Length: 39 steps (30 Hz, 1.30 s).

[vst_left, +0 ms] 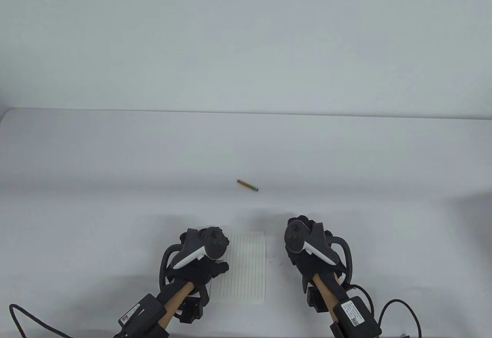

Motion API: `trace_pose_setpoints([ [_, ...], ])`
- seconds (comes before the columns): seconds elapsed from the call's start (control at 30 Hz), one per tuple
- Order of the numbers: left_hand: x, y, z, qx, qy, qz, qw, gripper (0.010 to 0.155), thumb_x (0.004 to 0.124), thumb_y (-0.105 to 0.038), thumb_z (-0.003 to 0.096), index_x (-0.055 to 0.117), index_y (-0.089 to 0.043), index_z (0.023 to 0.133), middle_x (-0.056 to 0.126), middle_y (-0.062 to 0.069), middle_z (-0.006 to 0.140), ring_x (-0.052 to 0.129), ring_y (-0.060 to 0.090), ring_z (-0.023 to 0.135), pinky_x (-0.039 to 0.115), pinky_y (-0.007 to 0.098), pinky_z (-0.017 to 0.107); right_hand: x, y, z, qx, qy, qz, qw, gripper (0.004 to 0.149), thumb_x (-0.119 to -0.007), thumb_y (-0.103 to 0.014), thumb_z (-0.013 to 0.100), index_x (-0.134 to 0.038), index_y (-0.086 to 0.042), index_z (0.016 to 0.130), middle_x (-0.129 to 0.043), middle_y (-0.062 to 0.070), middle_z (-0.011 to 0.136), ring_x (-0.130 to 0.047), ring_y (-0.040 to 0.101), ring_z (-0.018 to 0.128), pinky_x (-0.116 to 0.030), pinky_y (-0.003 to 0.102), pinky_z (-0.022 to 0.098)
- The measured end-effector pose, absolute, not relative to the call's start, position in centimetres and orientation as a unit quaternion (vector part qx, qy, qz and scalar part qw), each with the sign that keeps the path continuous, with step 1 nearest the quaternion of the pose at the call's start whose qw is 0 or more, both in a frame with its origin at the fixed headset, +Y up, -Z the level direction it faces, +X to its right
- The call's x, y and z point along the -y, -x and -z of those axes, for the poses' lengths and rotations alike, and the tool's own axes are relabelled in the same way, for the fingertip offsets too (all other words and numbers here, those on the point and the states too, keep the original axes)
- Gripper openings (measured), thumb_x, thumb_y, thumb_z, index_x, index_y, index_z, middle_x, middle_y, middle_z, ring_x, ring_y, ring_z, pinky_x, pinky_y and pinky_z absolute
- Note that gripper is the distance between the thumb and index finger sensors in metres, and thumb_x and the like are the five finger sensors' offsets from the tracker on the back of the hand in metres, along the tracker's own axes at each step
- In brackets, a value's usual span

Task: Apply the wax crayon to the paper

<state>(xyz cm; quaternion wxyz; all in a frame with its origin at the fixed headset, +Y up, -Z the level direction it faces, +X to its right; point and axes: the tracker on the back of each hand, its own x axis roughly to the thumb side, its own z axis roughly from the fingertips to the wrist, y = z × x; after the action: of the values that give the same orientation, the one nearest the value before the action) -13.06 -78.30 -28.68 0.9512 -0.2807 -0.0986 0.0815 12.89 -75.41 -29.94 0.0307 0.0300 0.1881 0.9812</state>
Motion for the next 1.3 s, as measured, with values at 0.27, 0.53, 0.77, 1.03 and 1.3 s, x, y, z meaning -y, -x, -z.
trace_pose_setpoints([
  [0.27, 78.3, 13.2, 28.6, 0.102, 0.287, -0.093, 0.948, 0.073, 0.066, -0.045, 0.0598, 0.021, -0.034, 0.116, 0.008, -0.006, 0.126, 0.007, 0.027, 0.119, 0.002, 0.063, 0.078, 73.2, -8.8, 33.3, -0.162, -0.014, -0.984, 0.077, 0.07, -0.064, -0.04, 0.057, -0.026, -0.018, 0.112, -0.033, 0.014, 0.117, -0.051, 0.035, 0.105, -0.049, 0.06, 0.072],
  [0.53, 78.2, 13.1, 28.6, 0.103, 0.289, -0.097, 0.947, 0.073, 0.066, -0.045, 0.0596, 0.02, -0.034, 0.116, 0.008, -0.006, 0.126, 0.007, 0.027, 0.119, 0.002, 0.063, 0.079, 72.7, -2.4, 40.0, -0.171, 0.022, -0.982, 0.078, 0.061, -0.065, -0.041, 0.057, -0.046, -0.016, 0.11, -0.088, 0.01, 0.085, -0.095, 0.024, 0.062, -0.079, 0.04, 0.048],
  [0.77, 78.3, 13.2, 28.6, 0.105, 0.291, -0.101, 0.945, 0.073, 0.066, -0.045, 0.0599, 0.02, -0.034, 0.116, 0.007, -0.006, 0.125, 0.006, 0.027, 0.119, 0.002, 0.063, 0.079, 74.6, -0.1, 44.3, -0.192, 0.073, -0.977, 0.056, 0.06, -0.064, -0.042, 0.057, -0.047, -0.019, 0.109, -0.091, 0.01, 0.08, -0.095, 0.024, 0.059, -0.079, 0.04, 0.046],
  [1.03, 78.3, 13.3, 28.6, 0.106, 0.294, -0.104, 0.944, 0.073, 0.065, -0.046, 0.0611, 0.018, -0.034, 0.116, 0.006, -0.006, 0.126, 0.005, 0.027, 0.119, 0.002, 0.063, 0.079, 75.4, 0.6, 46.0, -0.189, 0.116, -0.975, 0.004, 0.049, -0.064, -0.043, 0.056, -0.07, -0.021, 0.099, -0.083, 0.009, 0.085, -0.089, 0.024, 0.067, -0.076, 0.042, 0.052],
  [1.3, 78.3, 13.3, 28.6, 0.106, 0.295, -0.107, 0.943, 0.073, 0.065, -0.045, 0.0601, 0.018, -0.034, 0.116, 0.005, -0.006, 0.125, 0.004, 0.027, 0.118, 0.002, 0.063, 0.079, 76.1, 1.0, 45.8, -0.153, 0.119, -0.978, -0.072, 0.044, -0.079, -0.039, 0.049, -0.069, -0.028, 0.09, -0.083, 0.003, 0.084, -0.089, 0.02, 0.067, -0.077, 0.04, 0.053],
])
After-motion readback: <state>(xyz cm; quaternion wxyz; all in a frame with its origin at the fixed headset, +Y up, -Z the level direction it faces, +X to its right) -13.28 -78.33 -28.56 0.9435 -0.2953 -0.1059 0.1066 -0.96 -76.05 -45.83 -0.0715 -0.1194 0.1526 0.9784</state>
